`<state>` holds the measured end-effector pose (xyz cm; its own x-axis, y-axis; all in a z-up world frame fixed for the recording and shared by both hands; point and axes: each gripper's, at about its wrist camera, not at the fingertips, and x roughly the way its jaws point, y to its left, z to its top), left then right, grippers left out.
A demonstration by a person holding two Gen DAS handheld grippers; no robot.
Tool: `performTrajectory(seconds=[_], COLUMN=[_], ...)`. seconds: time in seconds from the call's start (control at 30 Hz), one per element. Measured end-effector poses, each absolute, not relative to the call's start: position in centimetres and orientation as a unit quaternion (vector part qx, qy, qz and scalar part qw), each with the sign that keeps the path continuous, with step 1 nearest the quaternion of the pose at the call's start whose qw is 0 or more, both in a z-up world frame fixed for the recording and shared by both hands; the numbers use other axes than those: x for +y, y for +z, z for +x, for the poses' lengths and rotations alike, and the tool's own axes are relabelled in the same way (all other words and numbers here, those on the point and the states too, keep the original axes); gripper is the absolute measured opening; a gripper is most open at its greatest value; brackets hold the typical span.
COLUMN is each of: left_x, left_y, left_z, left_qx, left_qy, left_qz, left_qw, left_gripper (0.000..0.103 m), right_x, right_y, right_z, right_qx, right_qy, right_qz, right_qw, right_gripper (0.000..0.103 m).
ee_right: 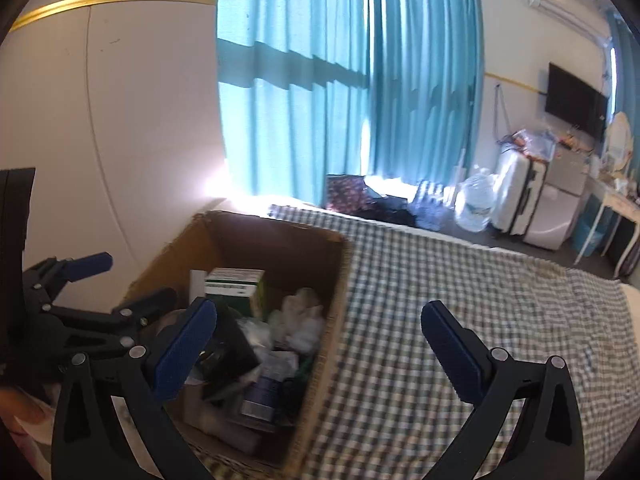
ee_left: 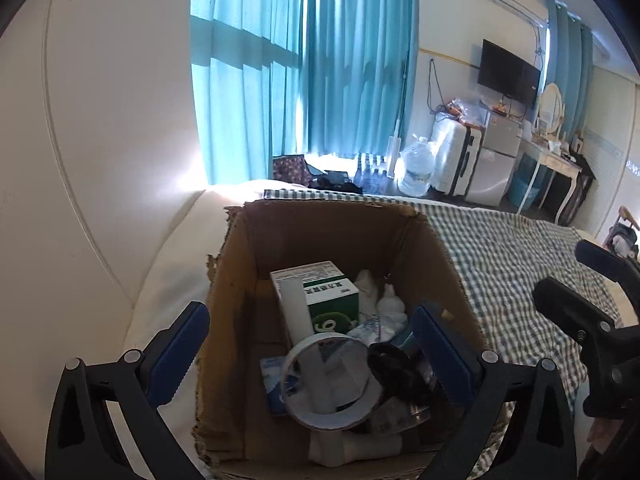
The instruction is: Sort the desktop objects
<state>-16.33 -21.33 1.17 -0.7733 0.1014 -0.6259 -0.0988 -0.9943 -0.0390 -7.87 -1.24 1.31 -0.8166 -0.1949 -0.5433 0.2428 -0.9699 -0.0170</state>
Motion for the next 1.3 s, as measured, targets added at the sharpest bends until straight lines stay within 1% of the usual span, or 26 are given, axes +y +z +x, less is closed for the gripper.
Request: performTrajectory(seconds=[0.1, 0.2, 0.53, 0.63, 0.87, 1.3], left_x=[-20.5, -19.1, -14.8, -14.6, -15.6, -15.1], left_y=[1.4, 1.6, 1.0, 0.8, 0.6, 0.0], left_z=[-16.1, -15.4, -13.4, -13.3, -13.8, -13.8], left_qx=[-0.006, -0.013, 0.02, 0.026, -0.005, 0.001], left_qy=[0.943, 0.944, 0.942, 0.943, 0.941, 0.936], left_qz=[-0.33, -0.326, -0.319, -0.318, -0.326, -0.332], left_qw=[0.044, 0.054, 0.1, 0.099, 0.096, 0.121], left_gripper=[0.103, 0.103, 0.103, 0.103, 0.103, 0.103], right_x=[0.6, 2.6, 6.8, 6.8, 6.1, 6.0], right_y=[1.5, 0.8, -1.4, -1.1, -1.5, -1.5], right_z=[-6.9, -6.7, -6.7, -6.5, -6.1, -6.4], right_qx=[0.043, 0.033, 0.006, 0.001, 0.018, 0.015], right_qy=[-0.959, -0.958, -0.945, -0.948, -0.947, -0.944], right_qz=[0.267, 0.28, 0.326, 0.319, 0.319, 0.328], right_qw=[0.087, 0.061, -0.012, -0.013, -0.011, -0.012], right_gripper=[0.103, 0.103, 0.103, 0.103, 0.103, 0.103])
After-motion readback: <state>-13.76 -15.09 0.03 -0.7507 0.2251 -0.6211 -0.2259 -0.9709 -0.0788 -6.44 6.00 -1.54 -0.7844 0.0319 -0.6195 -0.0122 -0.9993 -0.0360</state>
